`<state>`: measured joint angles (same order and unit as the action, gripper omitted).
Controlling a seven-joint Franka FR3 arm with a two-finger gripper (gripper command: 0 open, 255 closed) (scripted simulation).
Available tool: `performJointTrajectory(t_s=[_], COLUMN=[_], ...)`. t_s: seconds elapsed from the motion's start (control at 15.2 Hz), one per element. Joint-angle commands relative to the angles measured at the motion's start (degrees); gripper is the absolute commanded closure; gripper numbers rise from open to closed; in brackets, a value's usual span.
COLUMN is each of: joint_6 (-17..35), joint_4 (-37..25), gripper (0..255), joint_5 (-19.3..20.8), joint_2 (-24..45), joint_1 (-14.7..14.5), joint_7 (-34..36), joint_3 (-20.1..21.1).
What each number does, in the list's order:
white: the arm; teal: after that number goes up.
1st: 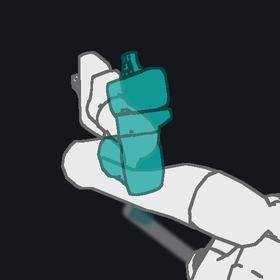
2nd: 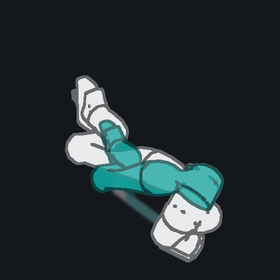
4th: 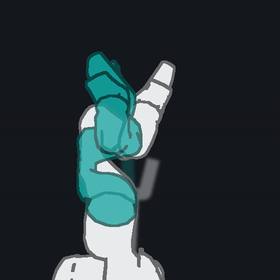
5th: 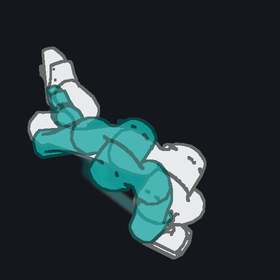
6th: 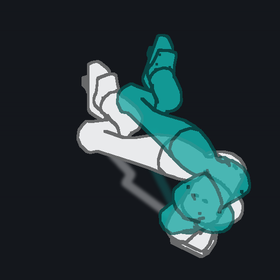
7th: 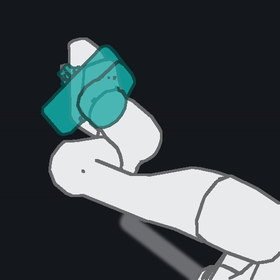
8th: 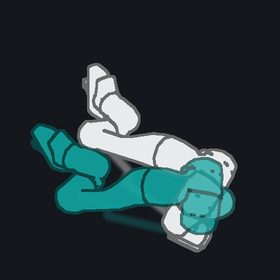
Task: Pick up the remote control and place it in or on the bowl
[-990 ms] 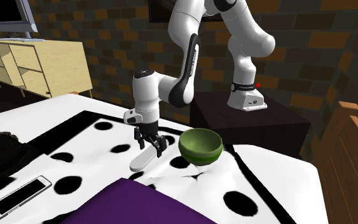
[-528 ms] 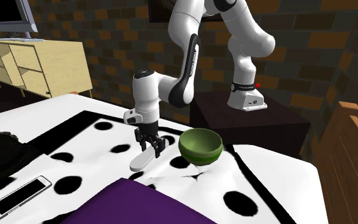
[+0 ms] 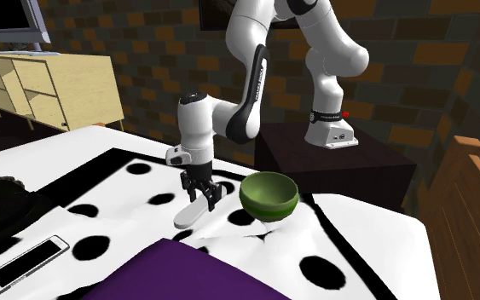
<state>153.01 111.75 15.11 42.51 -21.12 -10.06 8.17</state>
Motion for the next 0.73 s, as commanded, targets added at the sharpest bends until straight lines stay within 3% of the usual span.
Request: performJointTrajectory(t_s=[0.0, 0.66], joint_6=[-0.67, -5.30], joint_4=[0.45, 2.77], gripper=[255, 255], joint_5=[-0.21, -1.82], joint_2=[-1.14, -8.06], joint_1=[0.24, 1.62], joint_7=[-0.19, -1.41], joint_3=[0.28, 2.08])
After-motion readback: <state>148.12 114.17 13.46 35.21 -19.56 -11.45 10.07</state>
